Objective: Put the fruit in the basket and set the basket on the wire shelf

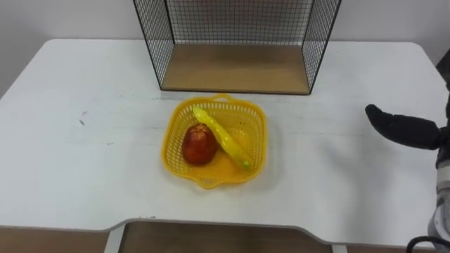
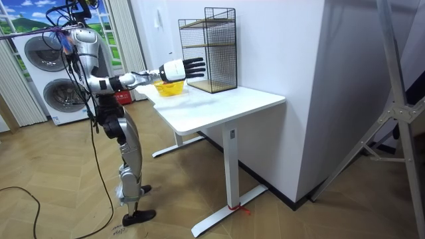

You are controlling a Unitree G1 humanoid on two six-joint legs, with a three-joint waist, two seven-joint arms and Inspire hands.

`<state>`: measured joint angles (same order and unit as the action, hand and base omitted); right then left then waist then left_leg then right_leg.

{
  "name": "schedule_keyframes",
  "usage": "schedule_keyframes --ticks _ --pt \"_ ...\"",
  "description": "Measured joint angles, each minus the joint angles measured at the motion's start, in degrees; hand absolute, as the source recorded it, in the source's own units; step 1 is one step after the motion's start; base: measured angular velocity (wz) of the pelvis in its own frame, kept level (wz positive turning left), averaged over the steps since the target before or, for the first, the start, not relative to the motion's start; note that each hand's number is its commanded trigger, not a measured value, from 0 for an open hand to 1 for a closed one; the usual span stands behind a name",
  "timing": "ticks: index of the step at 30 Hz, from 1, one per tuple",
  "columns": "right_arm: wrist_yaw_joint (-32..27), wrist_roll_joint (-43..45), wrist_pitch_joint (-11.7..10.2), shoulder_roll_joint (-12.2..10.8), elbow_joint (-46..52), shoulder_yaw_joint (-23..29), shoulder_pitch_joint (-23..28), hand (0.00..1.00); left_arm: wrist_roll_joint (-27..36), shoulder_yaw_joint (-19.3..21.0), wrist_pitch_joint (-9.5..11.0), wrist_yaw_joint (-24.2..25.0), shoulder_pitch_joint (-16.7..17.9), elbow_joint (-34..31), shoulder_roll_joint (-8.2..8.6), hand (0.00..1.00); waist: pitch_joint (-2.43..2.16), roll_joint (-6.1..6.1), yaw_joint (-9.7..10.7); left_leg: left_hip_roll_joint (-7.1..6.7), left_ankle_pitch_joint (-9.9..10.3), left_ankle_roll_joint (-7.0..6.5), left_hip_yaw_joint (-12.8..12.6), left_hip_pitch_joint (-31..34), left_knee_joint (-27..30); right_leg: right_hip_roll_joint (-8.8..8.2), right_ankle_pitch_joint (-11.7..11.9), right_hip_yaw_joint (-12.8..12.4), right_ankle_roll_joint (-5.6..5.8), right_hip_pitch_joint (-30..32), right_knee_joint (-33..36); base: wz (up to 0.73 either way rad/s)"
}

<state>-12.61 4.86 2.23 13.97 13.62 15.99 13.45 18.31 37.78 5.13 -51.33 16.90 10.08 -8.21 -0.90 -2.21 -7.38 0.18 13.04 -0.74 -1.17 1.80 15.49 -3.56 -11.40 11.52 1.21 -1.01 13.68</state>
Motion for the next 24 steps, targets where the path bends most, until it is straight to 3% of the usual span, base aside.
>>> schedule_keyframes --ticks 4,10,15,18,20,24 --pt "-1.2 -0.8 -0.1 0.0 0.0 0.0 0.9 0.00 -5.3 2.8 0.7 -3.1 -1.1 -8.1 -0.73 0.00 0.26 -0.23 -0.7 -0.10 0.0 -0.05 -0.1 0.0 0.1 -0.02 0.0 -0.3 -0.01 0.0 0.0 -0.04" --pt "-1.9 -2.2 -1.4 0.0 -2.3 0.0 1.1 0.00 -5.7 2.9 1.4 -5.4 -1.1 -16.9 -0.77 0.00 0.77 -0.68 -0.8 -0.10 0.1 -0.07 0.1 0.5 0.2 -0.02 0.0 -0.2 -0.01 0.2 0.1 0.00" --pt "-1.4 -3.3 -1.4 0.0 -2.3 0.3 1.1 0.00 -5.7 2.3 2.1 -2.3 -1.7 -23.8 -0.94 0.00 0.74 -0.84 -0.3 -0.18 0.1 -0.09 0.6 1.7 1.5 -0.09 0.0 0.3 -0.02 0.8 0.1 0.06" --pt "-0.1 -3.2 -1.5 -0.1 -3.2 -1.2 0.9 0.00 -5.5 -0.9 2.1 1.4 -2.0 -23.8 -1.28 0.00 0.77 -0.86 0.0 -0.20 0.1 -0.09 0.9 1.6 1.6 -0.12 0.0 0.6 -0.02 0.8 0.4 0.05" --pt "1.2 -3.4 -1.4 -0.5 -4.2 -1.7 0.8 0.00 -5.3 -3.1 2.0 3.7 -2.3 -23.8 -1.31 0.00 1.05 -0.49 0.8 -0.29 0.1 -0.09 1.3 1.7 1.7 -0.25 -0.1 1.1 0.05 0.9 1.0 0.11" --pt "1.7 -4.7 -1.4 -0.5 -4.6 -3.7 0.4 0.00 -2.2 -9.9 1.8 9.6 -2.9 -23.5 -1.34 0.00 1.31 0.02 1.4 -0.48 0.1 -0.18 1.4 2.6 2.0 -0.45 -0.2 1.0 0.06 1.7 1.1 0.00"
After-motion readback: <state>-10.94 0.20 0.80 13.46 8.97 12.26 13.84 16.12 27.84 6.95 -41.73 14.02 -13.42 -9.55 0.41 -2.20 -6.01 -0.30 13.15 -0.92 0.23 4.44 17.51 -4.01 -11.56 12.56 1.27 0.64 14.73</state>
